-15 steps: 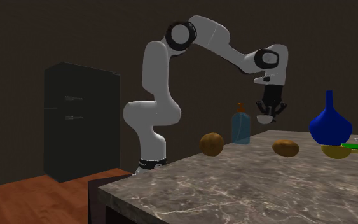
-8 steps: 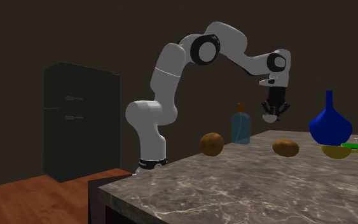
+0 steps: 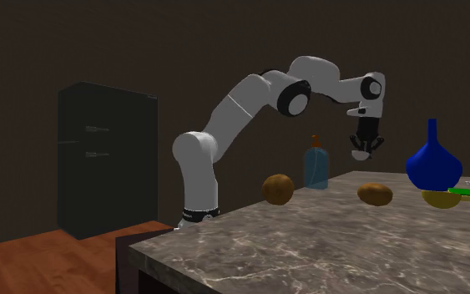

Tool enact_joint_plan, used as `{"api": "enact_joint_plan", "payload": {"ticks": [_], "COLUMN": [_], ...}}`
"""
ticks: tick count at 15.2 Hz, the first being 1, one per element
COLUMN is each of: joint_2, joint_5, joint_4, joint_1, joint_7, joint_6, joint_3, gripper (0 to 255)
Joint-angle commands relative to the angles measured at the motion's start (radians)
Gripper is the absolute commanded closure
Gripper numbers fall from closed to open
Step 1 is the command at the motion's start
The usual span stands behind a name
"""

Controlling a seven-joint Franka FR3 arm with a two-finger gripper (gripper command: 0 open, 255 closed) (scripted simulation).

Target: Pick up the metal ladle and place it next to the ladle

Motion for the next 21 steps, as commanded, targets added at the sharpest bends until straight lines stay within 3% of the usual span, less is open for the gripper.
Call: {"api": "enact_joint_plan", "payload": {"ticks": [1, 21], "joint_2": [0.026, 0.08], "joint_5": [-0.013, -0.056], "joint_4": [0.04, -0.186], "joint_1": [0.034, -0.029], "joint_7": [0.005, 0.041], "joint_6": [-0.009, 0.228], "joint_3": [-0.013, -0.04], "gripper": [255, 255]}}
